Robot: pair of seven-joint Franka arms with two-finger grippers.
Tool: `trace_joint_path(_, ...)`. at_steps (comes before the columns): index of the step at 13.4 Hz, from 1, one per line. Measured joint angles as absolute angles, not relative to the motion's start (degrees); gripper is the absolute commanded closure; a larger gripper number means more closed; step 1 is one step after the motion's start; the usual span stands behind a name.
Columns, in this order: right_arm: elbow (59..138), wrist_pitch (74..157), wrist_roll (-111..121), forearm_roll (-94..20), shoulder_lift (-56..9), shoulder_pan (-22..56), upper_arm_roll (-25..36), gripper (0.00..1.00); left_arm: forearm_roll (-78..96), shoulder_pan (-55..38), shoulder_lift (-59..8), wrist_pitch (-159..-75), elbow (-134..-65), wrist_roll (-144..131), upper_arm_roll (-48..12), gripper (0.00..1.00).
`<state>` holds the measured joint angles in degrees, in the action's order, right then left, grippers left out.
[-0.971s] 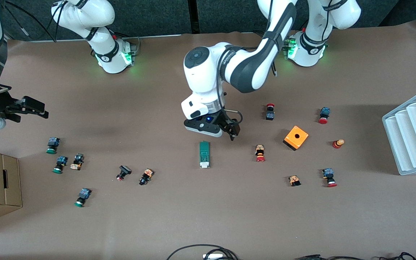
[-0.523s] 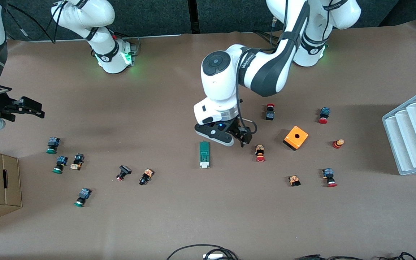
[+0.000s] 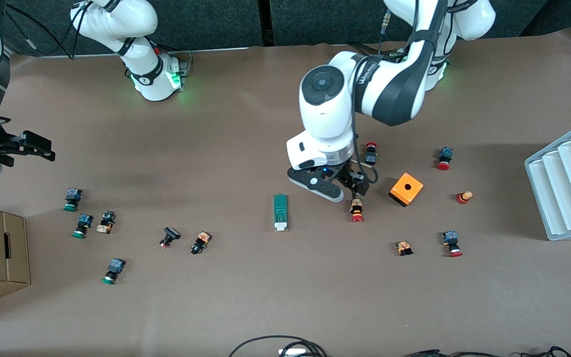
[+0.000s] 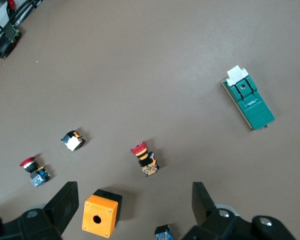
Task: Close load switch with both arms
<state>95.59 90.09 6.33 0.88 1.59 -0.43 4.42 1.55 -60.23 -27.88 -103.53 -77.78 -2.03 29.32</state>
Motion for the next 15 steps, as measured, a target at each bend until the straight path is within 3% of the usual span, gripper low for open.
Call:
trace_joint_path(4, 95.37, 90.09, 2.13, 0.57, 1.58, -0.24, 3.77, 0.0, 1.81, -46.13, -23.66, -102.56, -77.62, -1.06, 19.94, 0.0)
trace_joint_path(7, 95.37, 90.08, 1.12, 0.43, 1.35, -0.11, 3.42, 0.0, 1.85, -40.05, -21.1, -100.79, -77.62, -0.17, 16.45, 0.0)
trace_joint_path(15, 95.37, 90.09, 0.9, 0.42, 1.04, -0.11, 3.47, 0.0, -2.05, -17.81, -16.8, -98.3, -77.68, -0.07, -0.85, 0.0)
